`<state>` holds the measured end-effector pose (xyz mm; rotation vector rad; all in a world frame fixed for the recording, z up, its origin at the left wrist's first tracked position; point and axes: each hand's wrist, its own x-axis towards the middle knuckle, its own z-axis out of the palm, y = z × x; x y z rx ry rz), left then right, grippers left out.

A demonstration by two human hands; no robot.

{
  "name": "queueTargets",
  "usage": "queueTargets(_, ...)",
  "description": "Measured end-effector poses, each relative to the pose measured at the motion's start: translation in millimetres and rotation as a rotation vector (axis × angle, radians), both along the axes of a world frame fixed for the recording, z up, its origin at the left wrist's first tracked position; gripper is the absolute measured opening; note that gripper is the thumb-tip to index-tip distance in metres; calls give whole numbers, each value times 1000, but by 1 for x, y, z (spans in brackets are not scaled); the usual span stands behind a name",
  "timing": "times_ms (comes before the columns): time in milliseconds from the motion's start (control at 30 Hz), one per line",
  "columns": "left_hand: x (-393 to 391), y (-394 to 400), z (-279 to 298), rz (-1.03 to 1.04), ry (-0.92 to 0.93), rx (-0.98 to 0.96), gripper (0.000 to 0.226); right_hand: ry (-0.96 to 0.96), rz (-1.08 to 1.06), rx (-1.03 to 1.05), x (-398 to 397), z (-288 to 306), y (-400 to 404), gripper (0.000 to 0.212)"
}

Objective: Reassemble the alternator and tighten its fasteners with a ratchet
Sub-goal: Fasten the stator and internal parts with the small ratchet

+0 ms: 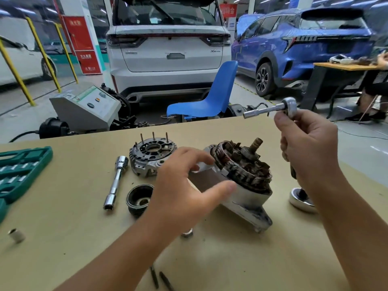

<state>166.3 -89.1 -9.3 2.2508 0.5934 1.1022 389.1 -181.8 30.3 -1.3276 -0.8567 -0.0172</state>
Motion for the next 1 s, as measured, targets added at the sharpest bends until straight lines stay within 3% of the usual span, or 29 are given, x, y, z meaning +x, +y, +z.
queueTargets(200,18,-32,-14,205,-50,47,63,-27,44,-27,-8,-6,4,15)
queueTargets(333,21,-26,-17,172,-84,60,60,-105,103,-51,-17,-6,4,4)
queueTargets(400,19,-12,-16,107,-114,-22,55,-159,149,-82,-19,4,2,20)
queueTargets(467,17,3,-14,46,-127,-70,52,-256,235,-176,-18,29,5,34)
queueTargets(567,16,21,-12,-30,-111,-71,53,-500,367,-440,-16,78,9,39)
queueTargets(700,14,38,-11,-72,-51,-105,65,-543,517,-600,-19,121,13,43)
queueTargets(800,11,42,-11,-69,-10,-131,70,-635,493,-675,-23,131,16,44)
queueTargets(867,12,42,-6,-39,-2,-148,60,-703,448,-695,-23,133,18,44)
queueTargets(1000,29,49,28,-72,-56,-115,7,-739,372,-741,-19,132,18,52)
